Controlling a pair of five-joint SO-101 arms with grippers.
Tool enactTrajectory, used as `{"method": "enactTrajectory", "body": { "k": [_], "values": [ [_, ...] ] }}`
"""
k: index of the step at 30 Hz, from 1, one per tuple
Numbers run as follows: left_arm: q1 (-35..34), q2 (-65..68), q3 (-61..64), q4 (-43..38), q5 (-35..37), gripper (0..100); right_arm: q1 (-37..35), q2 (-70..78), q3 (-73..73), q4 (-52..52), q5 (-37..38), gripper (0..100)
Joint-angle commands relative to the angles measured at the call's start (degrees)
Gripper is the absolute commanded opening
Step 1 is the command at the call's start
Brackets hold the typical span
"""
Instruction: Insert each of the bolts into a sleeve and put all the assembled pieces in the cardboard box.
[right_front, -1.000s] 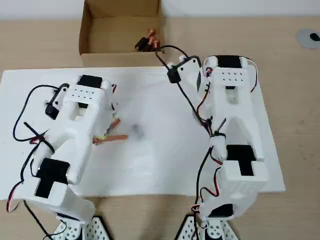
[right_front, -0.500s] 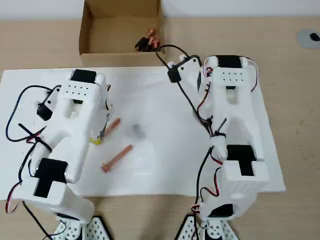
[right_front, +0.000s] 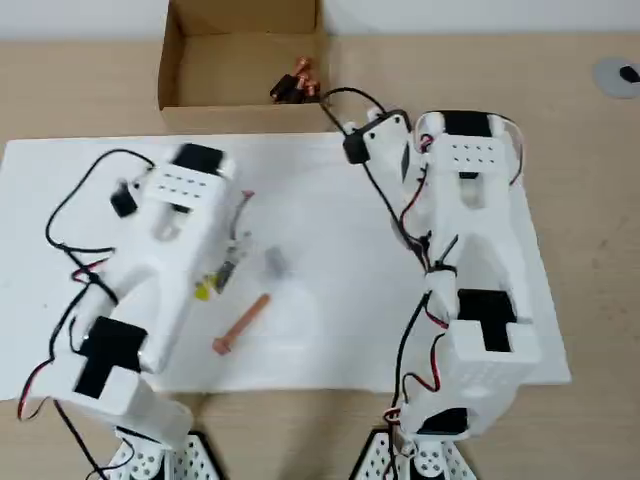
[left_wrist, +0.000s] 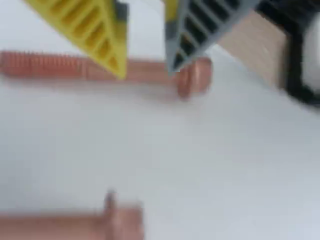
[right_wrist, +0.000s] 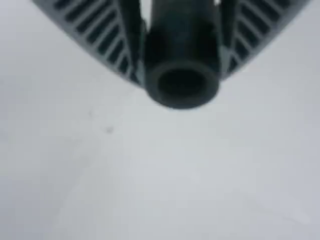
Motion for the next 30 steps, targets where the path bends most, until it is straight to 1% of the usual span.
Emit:
{"method": "enactTrajectory", "body": {
  "k": [1,3,6,11,15,21,25,30],
  "values": [
    [-9.1,-0.7,-2.1,-2.7,-23.6,15,2.1,-3.6,-2.3,-0.3,0.1,1.1],
    [-12.8,-0.7,-2.1,-5.9,-32.4,16,2.5,-3.6,-2.3,-0.3,0.1,1.1],
    [-13.9,-0.7,-2.1,-9.1,-40.6,16,2.7,-3.6,-2.3,-0.4,0.1,1.1],
    [-9.9,-0.7,-2.1,-10.2,-54.6,16,2.3,-3.6,-2.3,-0.6,0.1,1.1],
    [-6.8,-0.7,-1.4,-10.5,-63.5,16,2.5,-3.6,-2.3,-0.9,0.1,1.1],
    [-6.7,-0.7,3.5,-11.4,-80.4,16,2.8,-3.6,-2.3,-0.9,0.2,1.1],
    [-8.7,-0.7,6.9,-16.1,-85.9,16,2.8,-3.6,-2.3,-0.9,0.2,1.1],
    [-9.0,-0.7,9.4,-20.5,-87.6,16,2.8,-3.6,-2.4,-0.9,0.2,1.1]
  ]
}}
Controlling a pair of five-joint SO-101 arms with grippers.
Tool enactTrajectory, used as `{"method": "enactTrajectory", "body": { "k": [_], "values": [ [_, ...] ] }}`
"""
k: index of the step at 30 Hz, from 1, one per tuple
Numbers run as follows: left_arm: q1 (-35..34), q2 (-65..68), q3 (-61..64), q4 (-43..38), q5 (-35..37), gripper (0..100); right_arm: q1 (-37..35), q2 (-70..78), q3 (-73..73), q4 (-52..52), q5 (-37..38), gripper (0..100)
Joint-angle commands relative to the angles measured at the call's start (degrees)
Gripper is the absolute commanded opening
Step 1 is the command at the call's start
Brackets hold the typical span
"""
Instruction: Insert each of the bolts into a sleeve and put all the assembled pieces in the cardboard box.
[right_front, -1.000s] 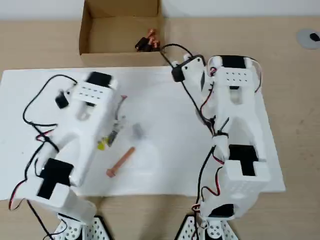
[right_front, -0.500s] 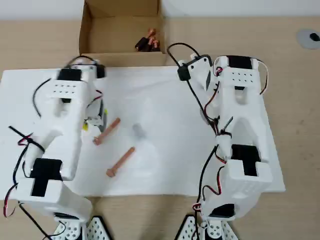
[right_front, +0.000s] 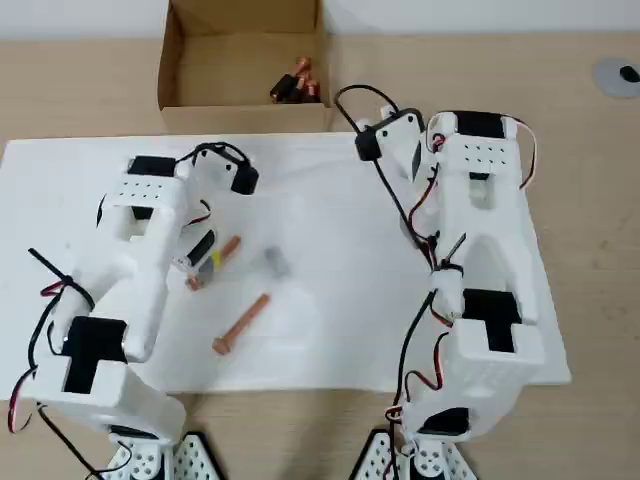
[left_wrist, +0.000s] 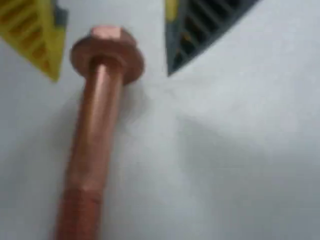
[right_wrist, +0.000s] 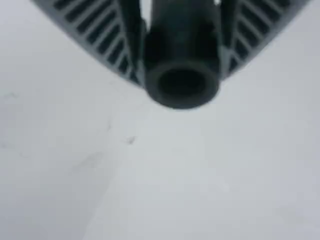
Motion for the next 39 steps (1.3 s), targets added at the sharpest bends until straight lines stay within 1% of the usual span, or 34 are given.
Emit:
{"method": "enactTrajectory", "body": {
  "k": [1,4,11,19,21,23,24,25,30,33,36,39],
  "values": [
    [-0.5,-0.7,0.3,-2.4,-0.9,16,0.9,-3.6,-2.5,-0.4,0.2,1.1],
    [-0.5,-0.7,0.2,-3.0,-1.0,16,0.9,-3.6,-2.7,-0.4,0.2,1.1],
    [0.3,-0.7,4.3,-8.3,-1.0,16,0.9,-3.6,-2.7,-0.4,0.2,1.1],
    [1.9,-0.7,8.4,-8.2,-2.9,15,0.9,-3.6,-2.6,-0.4,0.2,1.1],
    [1.7,-0.7,8.6,-8.4,-2.6,10,0.9,-3.6,-2.4,-0.4,0.2,1.1],
    [1.7,-0.7,8.6,-8.4,-2.5,2,0.9,-3.6,-2.4,-0.4,0.2,1.1],
    [1.6,-0.7,8.6,-8.4,-2.5,0,0.9,-3.6,-2.4,-0.4,0.2,1.1],
    [1.6,-0.7,8.6,-8.1,-2.5,1,0.9,-3.6,-2.4,-0.4,0.2,1.1],
    [1.9,-0.8,8.0,-8.4,-2.5,1,0.9,-3.6,-2.4,-0.4,-0.1,1.1],
    [2.4,-0.9,5.9,-8.4,-2.5,1,0.9,-3.6,-2.4,-0.4,-0.1,1.1],
    [1.1,-1.4,-0.1,-7.2,1.7,0,0.9,-3.6,-2.4,-0.4,-0.3,1.1],
    [-0.4,-1.3,-10.6,-1.1,5.0,0,0.7,-3.6,-2.4,-0.4,-0.3,1.1]
  ]
}}
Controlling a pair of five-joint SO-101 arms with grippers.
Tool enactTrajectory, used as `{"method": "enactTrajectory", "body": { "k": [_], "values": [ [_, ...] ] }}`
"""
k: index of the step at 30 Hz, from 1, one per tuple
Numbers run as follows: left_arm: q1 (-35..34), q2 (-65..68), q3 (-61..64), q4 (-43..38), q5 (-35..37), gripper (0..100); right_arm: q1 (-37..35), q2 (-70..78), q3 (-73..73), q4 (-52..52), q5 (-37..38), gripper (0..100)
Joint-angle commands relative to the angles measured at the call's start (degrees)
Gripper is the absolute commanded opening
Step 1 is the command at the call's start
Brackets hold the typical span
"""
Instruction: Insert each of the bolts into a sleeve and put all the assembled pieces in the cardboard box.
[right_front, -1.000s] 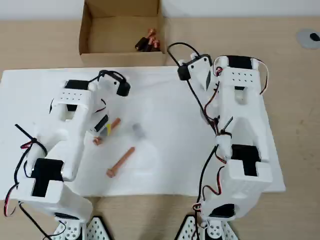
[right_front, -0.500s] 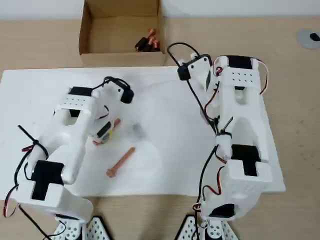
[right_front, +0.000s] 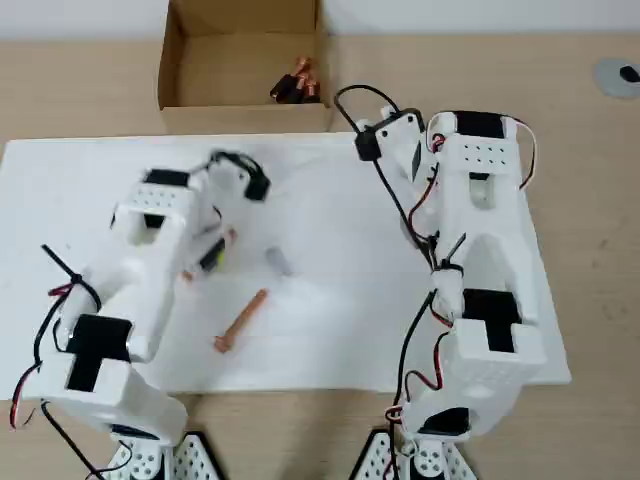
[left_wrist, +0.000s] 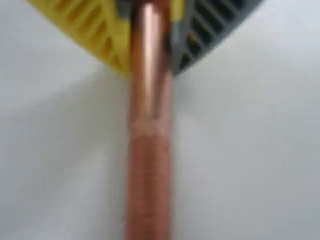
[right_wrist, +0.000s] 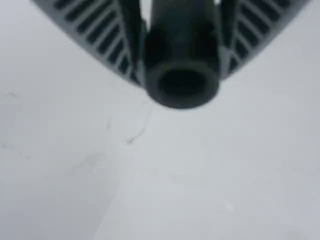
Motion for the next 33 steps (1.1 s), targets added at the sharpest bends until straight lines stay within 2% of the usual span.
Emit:
{"method": "enactTrajectory", "body": {
  "k": [1,7,11,16,19,21,23,28,33],
  "values": [
    [-1.9,-1.4,-14.8,6.9,3.3,0,0.7,-3.6,-2.4,-0.4,-0.3,1.1],
    [-0.9,-1.4,-30.6,20.2,9.1,0,0.9,-3.9,-2.3,-0.4,-0.4,1.1],
    [-1.8,-1.4,-35.1,22.9,20.6,1,0.9,-3.9,-2.3,-0.4,-0.4,1.1],
    [-6.6,-1.1,-34.5,22.9,48.5,1,0.9,-3.9,-2.3,-0.4,-0.4,1.1],
    [-9.1,-1.0,-33.8,23.2,73.1,1,0.9,-3.9,-2.3,-0.4,-0.4,1.1],
    [-10.2,-1.4,-33.6,23.6,85.4,1,0.9,-3.9,-2.3,-0.4,-0.4,1.1],
    [-9.6,-1.4,-34.6,23.6,88.9,1,0.9,-3.9,-2.3,-0.4,-0.4,1.1],
    [-5.7,-1.4,-35.2,23.6,88.3,1,0.9,-3.9,-2.3,-0.4,-0.4,1.1],
    [-6.3,-1.0,-34.5,23.5,100.7,1,0.9,-3.9,-2.3,-0.4,-0.4,1.1]
  ]
}}
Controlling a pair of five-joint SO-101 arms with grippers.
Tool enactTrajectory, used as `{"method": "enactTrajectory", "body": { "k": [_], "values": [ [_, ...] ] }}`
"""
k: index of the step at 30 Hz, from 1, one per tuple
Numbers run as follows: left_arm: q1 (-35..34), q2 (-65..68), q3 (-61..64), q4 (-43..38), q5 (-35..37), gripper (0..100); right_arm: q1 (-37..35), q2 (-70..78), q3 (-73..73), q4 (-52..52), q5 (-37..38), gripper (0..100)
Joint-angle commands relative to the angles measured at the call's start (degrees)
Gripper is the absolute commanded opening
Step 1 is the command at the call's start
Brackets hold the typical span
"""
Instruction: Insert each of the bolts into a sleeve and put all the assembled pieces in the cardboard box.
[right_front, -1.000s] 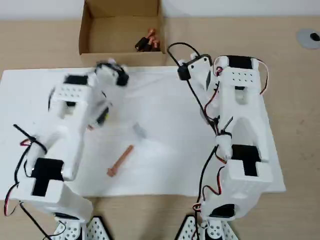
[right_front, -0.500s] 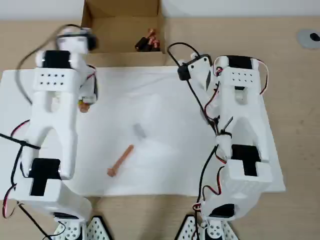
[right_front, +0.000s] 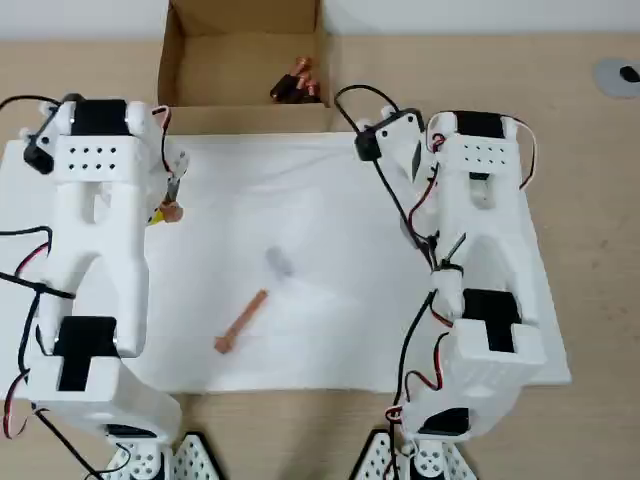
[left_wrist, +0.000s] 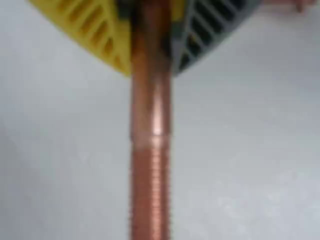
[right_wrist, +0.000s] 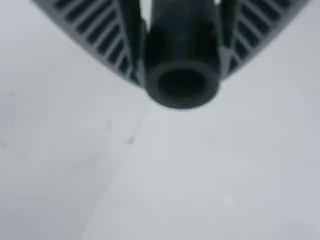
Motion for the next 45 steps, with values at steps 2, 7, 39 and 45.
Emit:
{"method": "enactTrajectory", "body": {
  "k": [2,7,39,45],
  "values": [
    [-0.6,-0.9,-1.7,0.2,13.3,1,0.9,-3.9,-2.3,-0.4,-0.4,1.1],
    [-1.2,-0.8,-1.7,0.2,20.0,1,0.9,-3.9,-2.3,-0.4,-0.4,1.1],
    [-2.7,-0.8,37.6,-32.7,23.8,1,0.9,-3.9,-2.3,-0.4,-0.3,1.1],
    [-2.6,-0.8,40.7,-36.0,23.6,1,0.9,-3.9,-2.3,-0.4,-0.3,1.1]
  ]
}}
